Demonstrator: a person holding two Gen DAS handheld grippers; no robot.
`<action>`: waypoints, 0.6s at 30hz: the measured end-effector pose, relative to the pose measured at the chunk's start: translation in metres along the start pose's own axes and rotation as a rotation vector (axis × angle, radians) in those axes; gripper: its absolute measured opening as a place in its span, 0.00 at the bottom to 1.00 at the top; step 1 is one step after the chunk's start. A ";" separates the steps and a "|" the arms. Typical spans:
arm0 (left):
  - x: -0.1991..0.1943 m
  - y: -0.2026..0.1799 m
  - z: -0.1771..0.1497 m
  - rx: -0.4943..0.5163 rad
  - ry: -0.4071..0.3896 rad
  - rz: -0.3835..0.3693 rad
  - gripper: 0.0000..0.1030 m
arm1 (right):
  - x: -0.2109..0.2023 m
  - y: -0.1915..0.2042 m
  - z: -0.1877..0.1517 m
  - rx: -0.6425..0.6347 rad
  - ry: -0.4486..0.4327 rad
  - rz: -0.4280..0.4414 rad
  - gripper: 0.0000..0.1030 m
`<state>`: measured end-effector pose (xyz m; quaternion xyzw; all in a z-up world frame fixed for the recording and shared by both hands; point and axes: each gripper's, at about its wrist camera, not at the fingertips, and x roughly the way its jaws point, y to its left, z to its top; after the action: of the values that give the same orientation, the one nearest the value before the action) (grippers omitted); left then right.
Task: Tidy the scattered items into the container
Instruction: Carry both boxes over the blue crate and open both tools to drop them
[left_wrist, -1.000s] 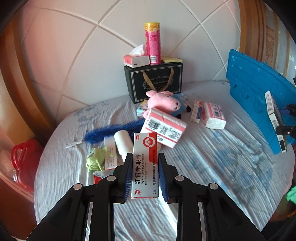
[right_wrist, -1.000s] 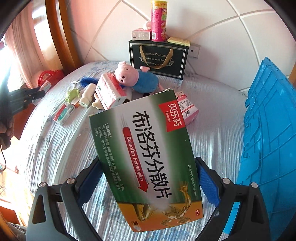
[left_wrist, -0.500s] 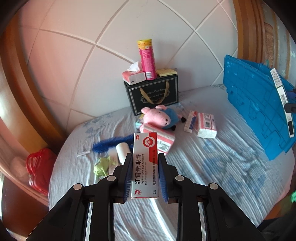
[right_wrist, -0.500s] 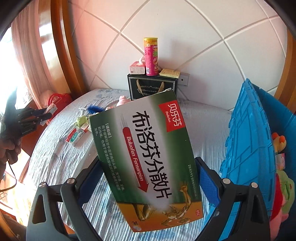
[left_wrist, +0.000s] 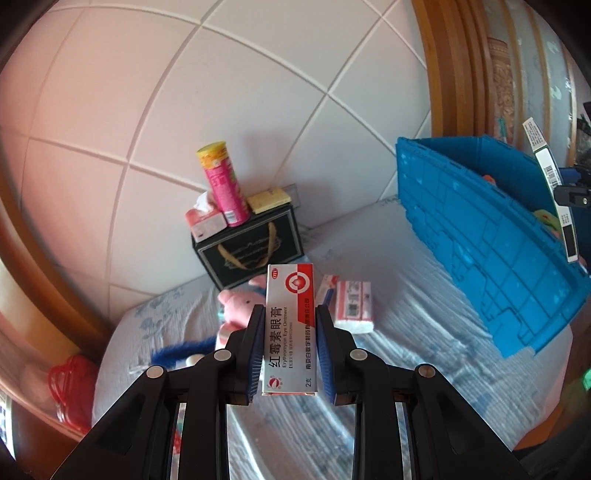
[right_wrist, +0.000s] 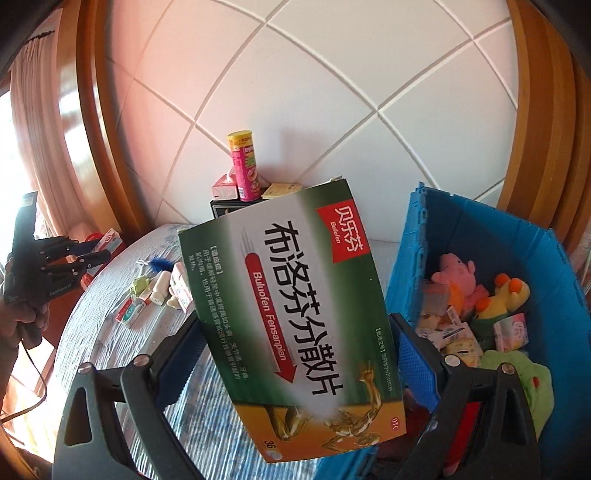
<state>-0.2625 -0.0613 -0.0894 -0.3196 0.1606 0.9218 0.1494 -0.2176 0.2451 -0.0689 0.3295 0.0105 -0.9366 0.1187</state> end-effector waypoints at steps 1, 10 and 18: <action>0.002 -0.010 0.008 0.009 -0.006 -0.006 0.25 | -0.005 -0.010 0.002 0.010 -0.007 -0.008 0.93; 0.016 -0.107 0.070 0.106 -0.059 -0.063 0.25 | -0.037 -0.103 0.015 0.072 -0.049 -0.094 0.93; 0.023 -0.179 0.129 0.163 -0.108 -0.113 0.25 | -0.049 -0.172 0.011 0.108 -0.045 -0.139 0.93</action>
<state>-0.2820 0.1547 -0.0438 -0.2646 0.2086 0.9118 0.2349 -0.2268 0.4218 -0.0396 0.3125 -0.0198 -0.9490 0.0356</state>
